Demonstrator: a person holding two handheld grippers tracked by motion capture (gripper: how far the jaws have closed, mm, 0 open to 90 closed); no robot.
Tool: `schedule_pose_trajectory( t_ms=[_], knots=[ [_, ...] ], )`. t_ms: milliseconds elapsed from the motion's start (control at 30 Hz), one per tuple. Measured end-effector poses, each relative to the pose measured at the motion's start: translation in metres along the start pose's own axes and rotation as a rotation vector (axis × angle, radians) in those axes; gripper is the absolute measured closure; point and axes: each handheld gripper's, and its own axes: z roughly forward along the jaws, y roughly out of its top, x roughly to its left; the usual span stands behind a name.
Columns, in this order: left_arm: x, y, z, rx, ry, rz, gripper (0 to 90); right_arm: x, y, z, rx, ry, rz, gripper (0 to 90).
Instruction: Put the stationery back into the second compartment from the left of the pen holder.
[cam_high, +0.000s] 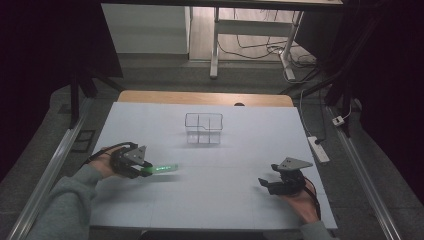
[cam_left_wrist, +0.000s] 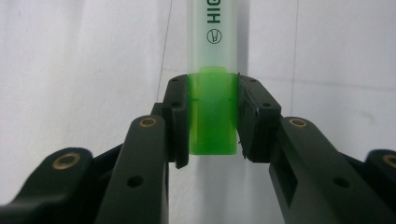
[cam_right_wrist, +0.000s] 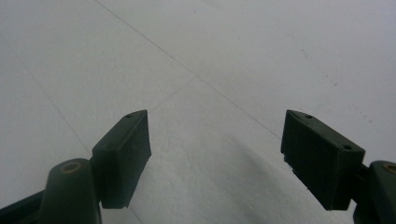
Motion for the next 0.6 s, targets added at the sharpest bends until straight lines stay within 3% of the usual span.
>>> schedule_pose_trajectory(
  t_ms=[167, 233, 467, 600],
  knots=[
    [-0.007, 0.002, -0.001, -0.058, 0.022, -0.067, 66.5, 0.0, 0.001, 0.0, -0.005, 0.0, 0.002, 23.3],
    [-0.009, 0.003, -0.002, -0.064, 0.026, -0.076, 66.5, 0.0, 0.001, 0.0, -0.006, 0.001, 0.002, 23.3],
    [-0.02, 0.012, -0.005, -0.125, 0.084, -0.159, 66.5, 0.0, 0.001, -0.001, -0.008, -0.004, 0.001, 23.3],
    [-0.027, 0.019, -0.008, -0.163, 0.114, -0.182, 66.5, 0.0, 0.001, -0.001, -0.009, -0.006, -0.002, 23.3]
  ],
)
